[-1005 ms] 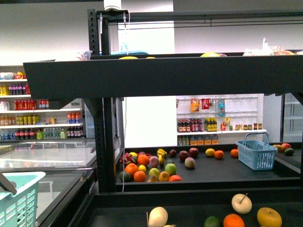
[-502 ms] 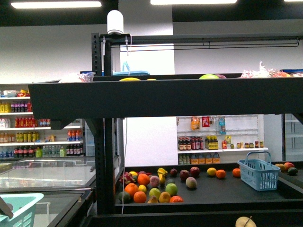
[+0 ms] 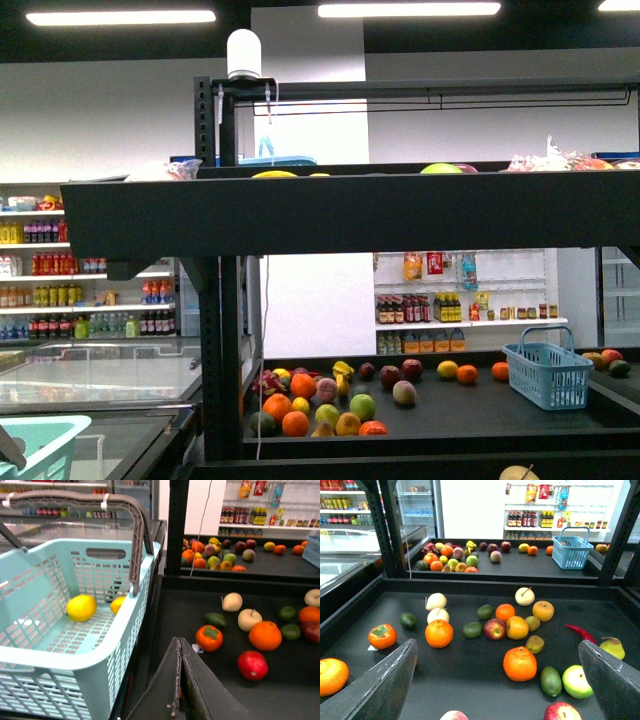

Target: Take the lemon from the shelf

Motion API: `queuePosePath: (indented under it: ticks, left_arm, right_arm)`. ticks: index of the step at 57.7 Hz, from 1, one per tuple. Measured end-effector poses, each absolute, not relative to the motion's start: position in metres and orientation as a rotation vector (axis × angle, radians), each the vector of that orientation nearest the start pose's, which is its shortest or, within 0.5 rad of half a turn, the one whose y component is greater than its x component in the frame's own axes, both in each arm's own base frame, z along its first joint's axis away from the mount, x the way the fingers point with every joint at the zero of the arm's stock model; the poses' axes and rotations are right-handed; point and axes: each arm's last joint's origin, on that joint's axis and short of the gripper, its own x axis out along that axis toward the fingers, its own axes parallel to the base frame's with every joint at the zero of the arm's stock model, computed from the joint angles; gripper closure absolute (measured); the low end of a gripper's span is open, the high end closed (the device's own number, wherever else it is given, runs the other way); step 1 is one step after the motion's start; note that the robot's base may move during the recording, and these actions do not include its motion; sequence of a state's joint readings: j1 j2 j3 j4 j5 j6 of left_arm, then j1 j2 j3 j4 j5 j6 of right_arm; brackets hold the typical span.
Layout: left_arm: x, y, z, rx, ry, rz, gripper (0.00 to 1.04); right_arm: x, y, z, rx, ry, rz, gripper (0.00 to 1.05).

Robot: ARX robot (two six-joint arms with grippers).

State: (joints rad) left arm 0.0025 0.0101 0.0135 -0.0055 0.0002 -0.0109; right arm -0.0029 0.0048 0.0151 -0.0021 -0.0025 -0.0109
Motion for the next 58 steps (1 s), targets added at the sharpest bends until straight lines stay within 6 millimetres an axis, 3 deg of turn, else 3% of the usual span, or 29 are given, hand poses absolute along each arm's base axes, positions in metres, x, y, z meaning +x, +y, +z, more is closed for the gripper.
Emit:
queuePosePath:
  ticks: [12,39,58]
  left_arm:
    - [0.0972,0.0002,0.1672,-0.011,-0.002,0.002,1.01]
    - [0.0972,0.0002,0.1672,-0.010,-0.002,0.002,0.09]
    - [0.0972,0.0002,0.1672,-0.009,-0.002,0.002,0.08]
  right_arm:
    - [0.0971,-0.0002,0.1681,-0.011,-0.008,0.000,0.07]
    - [0.0971,-0.0002,0.1681,-0.011,-0.008,0.000,0.07]
    - [0.0971,-0.0002,0.1681,-0.011,-0.008,0.000,0.07]
